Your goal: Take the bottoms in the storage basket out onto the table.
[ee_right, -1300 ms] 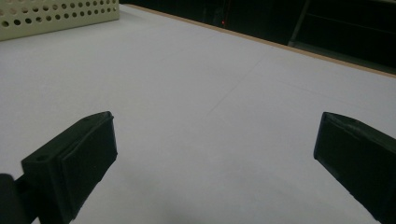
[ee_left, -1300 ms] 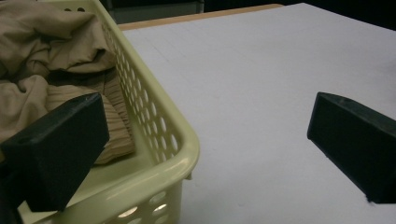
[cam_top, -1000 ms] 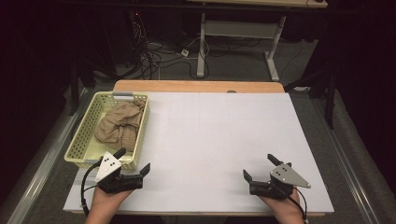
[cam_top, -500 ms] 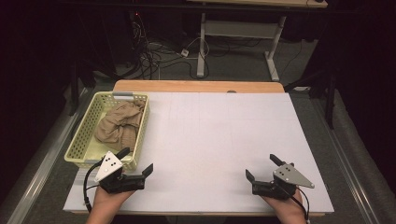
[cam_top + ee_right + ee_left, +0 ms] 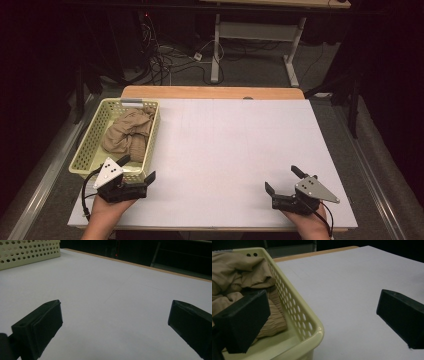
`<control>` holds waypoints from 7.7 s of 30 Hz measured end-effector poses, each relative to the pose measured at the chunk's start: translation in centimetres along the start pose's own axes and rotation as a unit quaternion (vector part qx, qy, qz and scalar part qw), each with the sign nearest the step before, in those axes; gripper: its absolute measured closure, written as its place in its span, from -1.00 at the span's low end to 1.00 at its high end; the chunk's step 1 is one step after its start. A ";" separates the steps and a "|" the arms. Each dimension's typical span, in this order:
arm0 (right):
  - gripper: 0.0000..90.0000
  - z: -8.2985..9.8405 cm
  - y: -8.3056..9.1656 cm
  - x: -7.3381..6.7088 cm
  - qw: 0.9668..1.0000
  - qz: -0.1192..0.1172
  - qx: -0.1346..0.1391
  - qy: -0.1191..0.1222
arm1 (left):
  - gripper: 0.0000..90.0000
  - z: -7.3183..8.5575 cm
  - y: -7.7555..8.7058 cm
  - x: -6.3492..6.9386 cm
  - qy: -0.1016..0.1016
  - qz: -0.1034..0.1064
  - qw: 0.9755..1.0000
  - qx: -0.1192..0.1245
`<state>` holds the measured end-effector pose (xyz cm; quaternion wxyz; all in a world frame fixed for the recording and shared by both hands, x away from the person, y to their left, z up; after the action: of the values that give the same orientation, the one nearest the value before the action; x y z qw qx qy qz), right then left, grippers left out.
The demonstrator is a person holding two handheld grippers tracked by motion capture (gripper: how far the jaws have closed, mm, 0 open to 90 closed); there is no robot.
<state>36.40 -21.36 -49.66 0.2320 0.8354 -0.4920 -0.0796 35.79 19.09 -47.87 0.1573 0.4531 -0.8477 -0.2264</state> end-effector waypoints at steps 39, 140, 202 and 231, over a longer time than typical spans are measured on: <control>-0.99 -0.1 0.0 0.0 1.000 0.000 0.001 -0.002 | -1.00 3.2 5.0 -10.5 0.096 -0.092 0.991 0.005; -0.99 0.3 0.9 -3.4 0.999 -0.041 0.007 0.026 | -0.94 2.2 -7.5 -13.8 0.148 -0.042 0.867 -0.473; -0.99 -0.1 1.0 -3.6 0.999 -0.041 0.011 0.032 | 0.44 -6.1 2.7 -11.6 0.046 -0.071 0.862 -0.500; -0.99 -0.5 1.6 -3.5 0.999 -0.036 0.020 0.029 | 0.44 -13.1 5.2 -5.9 -0.003 -0.049 0.872 -0.487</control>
<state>33.61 -18.86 -48.77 0.2261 0.8589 -0.4564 -0.0540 41.56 23.36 -34.39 0.3439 0.3594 -0.6069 -0.6199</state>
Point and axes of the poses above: each handheld gripper's, and its own axes: y roughly backward along the jaws, z roughly out of its underside, x roughly to its right, the point moved 10 cm from there along -y, roughly forward along the jaws, and after that the axes turned 10 degrees about -x, right-handed, at the moved point
